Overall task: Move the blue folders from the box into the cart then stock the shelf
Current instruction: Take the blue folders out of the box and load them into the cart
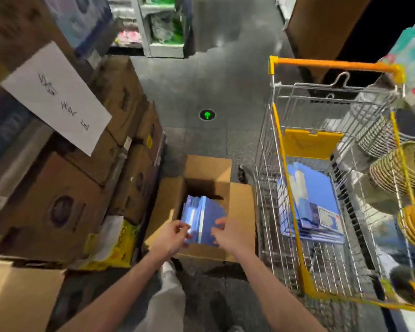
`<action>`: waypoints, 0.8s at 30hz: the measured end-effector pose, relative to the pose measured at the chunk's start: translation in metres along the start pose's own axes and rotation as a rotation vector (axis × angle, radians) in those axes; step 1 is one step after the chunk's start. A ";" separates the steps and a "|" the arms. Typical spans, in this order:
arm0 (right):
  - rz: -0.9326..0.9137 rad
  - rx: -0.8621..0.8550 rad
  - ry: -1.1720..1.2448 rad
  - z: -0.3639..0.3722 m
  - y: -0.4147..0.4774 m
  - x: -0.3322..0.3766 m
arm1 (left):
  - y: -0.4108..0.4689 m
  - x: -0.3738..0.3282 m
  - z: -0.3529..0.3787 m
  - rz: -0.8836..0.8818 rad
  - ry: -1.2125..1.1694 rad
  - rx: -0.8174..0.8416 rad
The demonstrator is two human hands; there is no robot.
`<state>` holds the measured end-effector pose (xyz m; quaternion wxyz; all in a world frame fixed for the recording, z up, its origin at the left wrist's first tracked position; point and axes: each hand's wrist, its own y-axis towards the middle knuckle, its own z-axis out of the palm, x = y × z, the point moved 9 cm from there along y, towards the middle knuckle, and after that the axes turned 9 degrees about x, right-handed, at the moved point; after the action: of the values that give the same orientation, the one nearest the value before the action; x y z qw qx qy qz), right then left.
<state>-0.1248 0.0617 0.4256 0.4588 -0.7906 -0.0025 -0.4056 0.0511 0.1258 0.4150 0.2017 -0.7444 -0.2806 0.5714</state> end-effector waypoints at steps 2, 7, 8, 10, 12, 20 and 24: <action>0.052 0.021 -0.014 0.011 0.024 0.008 | 0.024 0.014 -0.019 -0.020 -0.036 -0.002; 0.132 0.000 -0.166 0.030 0.103 0.031 | 0.097 0.040 -0.063 -0.100 -0.095 0.007; 0.143 -0.013 -0.188 0.031 0.118 0.031 | 0.109 0.046 -0.069 -0.121 -0.118 0.017; 0.170 -0.026 -0.193 0.033 0.147 0.032 | 0.138 0.062 -0.078 -0.177 -0.169 0.033; 0.215 -0.011 -0.193 0.038 0.174 0.026 | 0.160 0.077 -0.084 -0.216 -0.153 0.056; 0.323 0.008 -0.109 0.056 0.260 -0.044 | 0.233 0.134 -0.047 -0.325 -0.181 0.208; 0.391 -0.013 -0.055 0.061 0.310 -0.105 | 0.280 0.187 -0.016 -0.442 -0.265 0.207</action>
<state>-0.0396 -0.0348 0.1190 0.5236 -0.7896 0.1411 -0.2873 0.1539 0.0342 0.1075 0.3579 -0.5592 -0.4002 0.6317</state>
